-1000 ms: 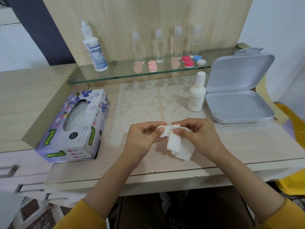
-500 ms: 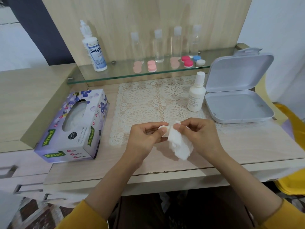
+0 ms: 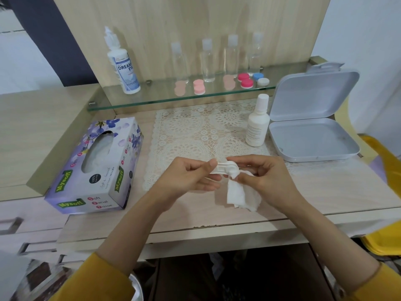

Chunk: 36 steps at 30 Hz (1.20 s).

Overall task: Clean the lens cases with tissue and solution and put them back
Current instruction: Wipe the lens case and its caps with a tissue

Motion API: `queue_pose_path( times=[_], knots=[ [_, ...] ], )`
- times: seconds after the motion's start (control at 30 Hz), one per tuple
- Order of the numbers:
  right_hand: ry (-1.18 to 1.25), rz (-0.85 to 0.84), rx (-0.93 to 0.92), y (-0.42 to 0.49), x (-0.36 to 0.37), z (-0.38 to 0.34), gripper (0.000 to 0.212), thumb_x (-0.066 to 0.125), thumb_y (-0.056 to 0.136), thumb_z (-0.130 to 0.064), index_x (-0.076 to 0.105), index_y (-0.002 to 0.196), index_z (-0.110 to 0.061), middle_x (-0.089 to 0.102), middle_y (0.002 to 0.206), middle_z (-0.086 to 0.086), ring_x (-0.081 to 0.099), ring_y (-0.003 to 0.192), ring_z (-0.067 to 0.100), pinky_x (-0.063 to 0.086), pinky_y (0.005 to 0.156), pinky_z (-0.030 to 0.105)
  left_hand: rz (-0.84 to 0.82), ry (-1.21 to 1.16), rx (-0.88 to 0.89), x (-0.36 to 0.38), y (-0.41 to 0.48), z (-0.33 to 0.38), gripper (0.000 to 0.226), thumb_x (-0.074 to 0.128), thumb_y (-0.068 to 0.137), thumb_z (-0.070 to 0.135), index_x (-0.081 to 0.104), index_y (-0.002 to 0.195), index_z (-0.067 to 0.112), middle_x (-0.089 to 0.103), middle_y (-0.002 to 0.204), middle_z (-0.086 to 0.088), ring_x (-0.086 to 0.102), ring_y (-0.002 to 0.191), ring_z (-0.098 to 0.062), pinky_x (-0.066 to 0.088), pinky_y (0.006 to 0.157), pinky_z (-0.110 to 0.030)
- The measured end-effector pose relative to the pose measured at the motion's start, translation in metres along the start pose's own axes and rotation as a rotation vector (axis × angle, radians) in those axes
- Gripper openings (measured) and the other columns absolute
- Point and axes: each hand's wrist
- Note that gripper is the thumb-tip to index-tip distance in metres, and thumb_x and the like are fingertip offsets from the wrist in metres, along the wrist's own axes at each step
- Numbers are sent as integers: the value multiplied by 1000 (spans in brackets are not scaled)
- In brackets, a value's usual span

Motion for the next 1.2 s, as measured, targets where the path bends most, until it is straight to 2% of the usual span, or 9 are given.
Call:
queue_pose_path(
  times=[0.1,0.2,0.37,0.47,0.63,0.8,0.9,1.03,1.2],
  knots=[
    [-18,-1,-3,1,0,-2,35,67,71,12,70,88,-18,72,91,-9,68,86,10,52,76,19,10,14,-11,-2,2,1,35,62,72,38,72,85,7,72,80,-8,66,73,-13,53,72,-21],
    [-28,5,32,1,0,-1,36,68,72,10,69,91,-19,72,95,-5,69,85,11,53,76,22,0,60,-17,-5,2,1,8,66,79,15,75,79,15,71,80,-8,62,76,-14,49,78,-25],
    [-108,62,16,2,-5,-2,25,70,71,8,69,74,-17,68,101,-1,65,90,5,50,79,17,29,137,38,-4,0,3,19,73,73,9,73,88,20,73,89,-1,66,83,-9,49,80,-19],
    [-196,99,4,2,-9,-4,19,72,71,1,69,66,-16,70,89,-3,63,82,3,48,72,13,131,174,125,-4,2,-2,22,76,71,7,72,88,21,73,86,3,67,79,-6,50,72,-16],
    [-233,131,17,3,-12,-4,21,73,73,-5,67,64,-23,66,62,-16,55,63,4,41,60,9,274,570,338,-5,15,-19,22,78,69,19,72,90,24,68,84,16,59,79,3,41,74,-9],
    [-261,127,36,3,-12,-4,17,73,74,-10,67,61,-19,52,54,3,39,50,5,29,48,11,270,810,383,-4,26,-28,26,71,68,39,73,91,27,70,89,10,56,89,-13,41,85,-32],
    [-281,113,48,4,-12,-3,15,73,75,-9,68,63,-16,49,51,1,38,47,3,29,47,10,221,921,359,-3,30,-30,25,69,70,40,72,92,29,69,96,10,53,96,-16,39,89,-42],
    [-295,76,43,4,-9,1,17,69,78,-8,68,69,-22,53,55,9,41,50,9,32,48,14,196,928,341,-5,30,-33,38,56,72,48,70,101,28,66,108,9,51,102,-18,37,93,-40],
    [-268,34,6,3,5,-3,23,67,81,-7,67,72,-29,51,55,7,40,51,14,34,50,23,252,845,355,-12,20,-36,27,59,87,30,67,109,18,64,113,1,51,108,-18,34,96,-26]
  ],
)
Point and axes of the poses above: each hand's wrist, its own y-axis towards the middle knuckle, its own x-axis out of the palm, z = x × y
